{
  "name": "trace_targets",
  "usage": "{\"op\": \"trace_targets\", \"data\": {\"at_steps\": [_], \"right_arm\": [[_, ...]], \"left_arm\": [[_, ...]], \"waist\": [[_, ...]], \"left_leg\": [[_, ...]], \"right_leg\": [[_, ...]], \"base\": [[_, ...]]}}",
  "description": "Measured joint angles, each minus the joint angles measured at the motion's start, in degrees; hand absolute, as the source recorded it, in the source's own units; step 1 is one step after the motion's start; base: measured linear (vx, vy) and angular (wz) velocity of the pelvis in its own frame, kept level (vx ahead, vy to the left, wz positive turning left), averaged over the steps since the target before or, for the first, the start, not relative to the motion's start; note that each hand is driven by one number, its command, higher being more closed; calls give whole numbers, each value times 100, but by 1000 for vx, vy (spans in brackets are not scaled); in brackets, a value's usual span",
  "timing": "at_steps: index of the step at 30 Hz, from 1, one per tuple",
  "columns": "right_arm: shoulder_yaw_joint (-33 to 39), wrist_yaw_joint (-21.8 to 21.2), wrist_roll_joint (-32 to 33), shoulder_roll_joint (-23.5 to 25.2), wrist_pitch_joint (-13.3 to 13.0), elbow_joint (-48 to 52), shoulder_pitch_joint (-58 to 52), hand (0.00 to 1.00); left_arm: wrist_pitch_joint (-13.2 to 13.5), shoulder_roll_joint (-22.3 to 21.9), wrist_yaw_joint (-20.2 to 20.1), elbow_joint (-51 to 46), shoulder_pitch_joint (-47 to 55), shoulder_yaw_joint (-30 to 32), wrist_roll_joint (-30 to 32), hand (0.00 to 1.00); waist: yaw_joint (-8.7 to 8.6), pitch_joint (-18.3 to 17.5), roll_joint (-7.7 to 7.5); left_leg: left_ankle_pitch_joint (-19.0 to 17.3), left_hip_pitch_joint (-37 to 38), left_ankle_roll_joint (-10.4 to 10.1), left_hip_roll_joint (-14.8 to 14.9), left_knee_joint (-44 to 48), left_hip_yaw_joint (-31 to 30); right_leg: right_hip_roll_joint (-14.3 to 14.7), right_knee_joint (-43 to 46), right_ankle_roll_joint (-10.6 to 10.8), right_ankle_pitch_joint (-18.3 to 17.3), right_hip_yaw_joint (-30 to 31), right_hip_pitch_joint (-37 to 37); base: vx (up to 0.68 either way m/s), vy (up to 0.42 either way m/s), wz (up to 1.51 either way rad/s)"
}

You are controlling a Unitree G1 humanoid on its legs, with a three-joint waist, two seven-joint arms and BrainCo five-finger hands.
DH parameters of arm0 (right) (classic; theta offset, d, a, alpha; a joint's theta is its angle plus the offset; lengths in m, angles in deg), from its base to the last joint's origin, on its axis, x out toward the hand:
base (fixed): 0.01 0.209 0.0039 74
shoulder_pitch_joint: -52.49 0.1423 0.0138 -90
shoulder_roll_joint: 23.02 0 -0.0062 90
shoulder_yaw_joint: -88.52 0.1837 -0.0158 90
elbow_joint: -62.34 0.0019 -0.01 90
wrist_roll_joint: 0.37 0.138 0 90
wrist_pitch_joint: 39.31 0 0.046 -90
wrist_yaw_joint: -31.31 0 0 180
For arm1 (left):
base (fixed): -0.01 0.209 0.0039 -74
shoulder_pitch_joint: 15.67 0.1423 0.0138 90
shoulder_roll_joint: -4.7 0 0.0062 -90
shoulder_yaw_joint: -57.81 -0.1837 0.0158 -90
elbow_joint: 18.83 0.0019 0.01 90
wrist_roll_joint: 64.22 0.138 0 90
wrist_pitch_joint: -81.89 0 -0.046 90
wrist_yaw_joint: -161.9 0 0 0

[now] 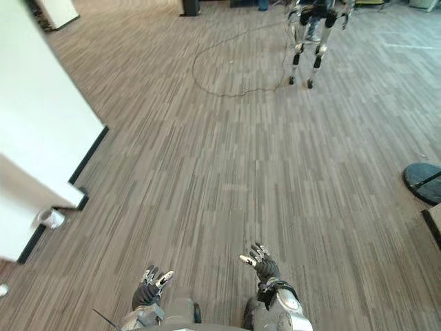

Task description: Organize washtable

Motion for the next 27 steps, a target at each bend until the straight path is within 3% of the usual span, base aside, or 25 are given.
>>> {"op": "trace_targets", "data": {"at_steps": [1, 2, 3, 4, 5, 6, 7, 8, 9, 10, 11, 13, 15, 16, 17, 18, 20, 21, 27], "right_arm": [[-1, 0, 0, -7, 2, -37, 7, 0], [8, -1, -5, 6, 2, -130, 72, 0], [30, 0, -34, -17, 1, -205, 58, 0], [34, 1, -50, -41, 2, -219, 2, 0], [21, -2, -69, -76, 11, -248, -103, 0], [36, -17, -100, 28, 25, -293, -188, 0], [32, -41, -112, 67, 33, -294, -211, 0], [35, -84, -135, 101, 36, -294, -226, 0], [41, -86, -222, 148, 35, -294, -247, 0], [38, -84, -280, 220, 36, -290, -280, 0], [33, -82, -282, 241, 35, -287, -285, 0], [8, -80, -283, 299, 18, -176, -319, 0], [39, -65, -300, 283, 16, -180, -276, 0], [59, -57, -333, 292, 13, -179, -248, 0], [58, -44, -342, 295, 12, -179, -253, 0], [59, 16, -376, 256, 20, -217, -281, 0], [58, 33, -452, 163, -3, -170, -288, 0], [-203, 48, -452, 130, -2, -180, -242, 0], [-166, 54, -449, 130, -3, -181, -246, 0]], "left_arm": [[0, -12, 0, -17, -9, 2, -7, 0], [-1, -44, -8, -50, -10, 57, -13, 0], [1, -128, 2, -51, -27, 147, -13, 0], [2, -158, 2, -50, -25, 175, -17, 0], [8, -181, -2, -45, -17, 216, -104, 0], [9, -115, -5, -59, -35, 247, -126, 0], [-4, -64, -6, -49, -76, 290, -126, 0], [-4, 27, -7, -53, -125, 355, -126, 0], [-4, 69, -5, -55, -167, 340, -116, 0], [2, 192, 0, -69, -192, 365, -114, 0], [5, 223, 5, -80, -193, 373, -113, 0], [31, 359, 5, -176, -351, 400, -113, 0], [88, 351, 5, -163, -463, 388, -111, 0], [100, 359, 6, -141, -472, 381, -108, 0], [102, 374, 7, -139, -472, 368, -108, 0], [96, 365, 20, -6, -516, 347, -109, 0], [123, 232, 8, -4, -408, 324, -108, 0], [117, 280, 7, 517, -447, -82, -116, 0], [117, 279, 8, 515, -454, -82, -114, 0]], "waist": [[15, 7, -10], [27, 16, -53], [-3, -2, 26], [-3, -32, 81], [30, -113, 165], [4, -150, -176], [-27, -149, -311], [-30, -130, -414], [-61, -123, -460], [-170, -96, -411], [-174, -97, -413], [-222, -121, -448], [-268, -133, -463], [-281, -164, -548], [-282, -187, -663], [-280, -198, -641], [-225, -289, -472], [-165, -347, -447], [-167, -413, -424]], "left_leg": [[3, -24, -3, -118, -631, -192], [102, 7, -100, -344, -1817, -617], [326, 55, -209, -433, -2685, -895], [532, 67, -187, -428, -2866, -968], [1101, 115, 1, -417, -2616, -934], [785, 244, 107, -687, -2477, -738], [728, 359, 173, -796, -2540, -634], [677, 572, 253, -898, -2682, -501], [627, 880, 347, -976, -2879, -366], [580, 1230, 470, -991, -3004, -303], [574, 1296, 477, -991, -3031, -300], [553, 1596, 497, -972, -3272, -348], [555, 1592, 495, -985, -3302, -476], [540, 1602, 471, -1098, -3300, -545], [509, 1645, 428, -1200, -3299, -587], [407, 1754, 356, -1260, -3294, -671], [351, 1745, 314, -1190, -3305, -742], [295, 1651, 344, -1170, -3544, -942], [313, 1698, 372, -1193, -3569, -933]], "right_leg": [[-30, -10, 25, -15, 63, 26], [-116, -43, 203, -121, 141, 113], [-113, -43, 402, -246, 193, 233], [-105, -31, 524, -351, 216, 268], [-190, 225, 694, -663, 313, 334], [-577, 771, 832, -1013, 305, 248], [-741, 1319, 850, -1130, 268, 45], [-999, 2304, 735, -1082, 179, -382], [-1299, 3472, 493, -822, 12, -910], [-1496, 4103, 519, -884, -245, -1162], [-1512, 4111, 534, -910, -325, -1177], [-1319, 3242, 641, -1070, -599, -1317], [-912, 1915, 773, -929, -228, -1334], [-797, 1084, 774, -369, 20, -1288], [-817, 857, 759, 97, 50, -1255], [-887, 858, 744, 379, 54, -1184], [-792, 590, 741, 383, 14, -1092], [-611, -719, 730, 1023, -190, -564], [-617, -757, 742, 1045, -201, -554]], "base": [[470, 131, -92], [435, 175, -76], [430, 198, -66], [426, 260, -73], [434, 297, -66], [450, 285, -62], [428, 241, -37], [395, 216, -36], [509, 290, -33], [361, 212, -18], [341, 181, 0], [273, 95, 17], [283, 1, 43], [315, -61, 50], [304, -104, 53], [266, -103, 39], [137, -57, 13], [41, -14, -4], [28, 4, 0]]}}
